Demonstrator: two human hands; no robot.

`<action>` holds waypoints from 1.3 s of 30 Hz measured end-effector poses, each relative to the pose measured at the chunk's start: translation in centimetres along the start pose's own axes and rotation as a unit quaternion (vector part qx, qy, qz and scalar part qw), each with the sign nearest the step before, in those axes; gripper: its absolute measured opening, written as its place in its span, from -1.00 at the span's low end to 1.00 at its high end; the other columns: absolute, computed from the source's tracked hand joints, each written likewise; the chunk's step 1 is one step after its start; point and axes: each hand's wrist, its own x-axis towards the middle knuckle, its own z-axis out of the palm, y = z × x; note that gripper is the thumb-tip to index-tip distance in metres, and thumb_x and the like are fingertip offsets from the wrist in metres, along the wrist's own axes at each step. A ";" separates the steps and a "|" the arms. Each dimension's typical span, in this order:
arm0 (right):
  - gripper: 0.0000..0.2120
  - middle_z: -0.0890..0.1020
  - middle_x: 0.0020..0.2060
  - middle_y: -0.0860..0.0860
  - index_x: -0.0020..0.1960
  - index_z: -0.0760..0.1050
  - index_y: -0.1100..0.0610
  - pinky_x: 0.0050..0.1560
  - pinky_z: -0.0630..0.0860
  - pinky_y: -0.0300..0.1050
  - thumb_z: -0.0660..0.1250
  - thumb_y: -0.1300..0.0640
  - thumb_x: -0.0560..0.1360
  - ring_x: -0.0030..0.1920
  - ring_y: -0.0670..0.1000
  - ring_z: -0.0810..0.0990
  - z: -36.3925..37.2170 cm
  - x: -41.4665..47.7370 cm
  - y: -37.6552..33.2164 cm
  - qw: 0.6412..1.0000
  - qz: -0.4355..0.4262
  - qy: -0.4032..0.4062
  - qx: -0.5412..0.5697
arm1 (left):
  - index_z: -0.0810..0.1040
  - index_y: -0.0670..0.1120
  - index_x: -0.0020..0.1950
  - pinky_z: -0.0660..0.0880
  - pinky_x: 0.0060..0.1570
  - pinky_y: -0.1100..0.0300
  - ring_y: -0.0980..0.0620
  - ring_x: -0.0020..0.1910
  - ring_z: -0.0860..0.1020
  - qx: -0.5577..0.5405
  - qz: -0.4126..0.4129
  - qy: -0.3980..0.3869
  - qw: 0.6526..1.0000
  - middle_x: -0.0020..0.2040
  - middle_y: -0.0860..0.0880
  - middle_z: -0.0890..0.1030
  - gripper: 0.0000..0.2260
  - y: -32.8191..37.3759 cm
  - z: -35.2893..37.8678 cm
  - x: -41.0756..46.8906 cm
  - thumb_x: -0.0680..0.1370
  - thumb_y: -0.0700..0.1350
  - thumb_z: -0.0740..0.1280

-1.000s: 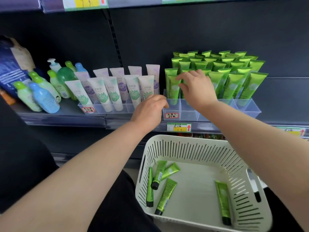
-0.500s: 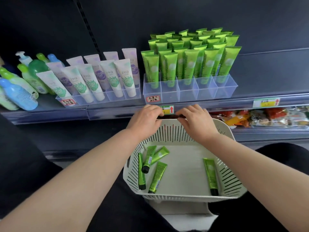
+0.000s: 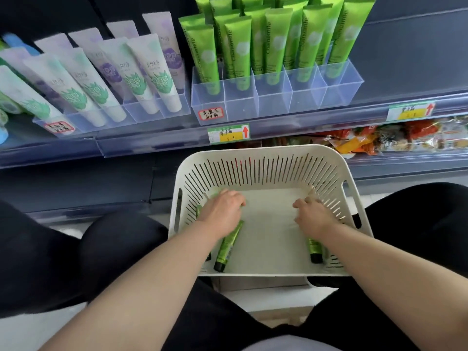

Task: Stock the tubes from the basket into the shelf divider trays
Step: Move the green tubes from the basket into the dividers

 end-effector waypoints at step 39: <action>-0.79 0.53 -0.04 0.01 0.18 0.42 0.00 -0.18 0.54 -0.02 0.18 -0.02 0.58 -0.12 0.07 0.51 -0.6 3.1 -2.6 0.991 -0.030 0.084 0.104 | 0.38 -0.23 0.35 0.49 0.07 0.01 -0.18 0.22 0.53 0.072 -0.176 -0.253 0.949 0.26 -0.19 0.52 -0.62 0.8 6.4 1.5 0.54 -0.33 0.28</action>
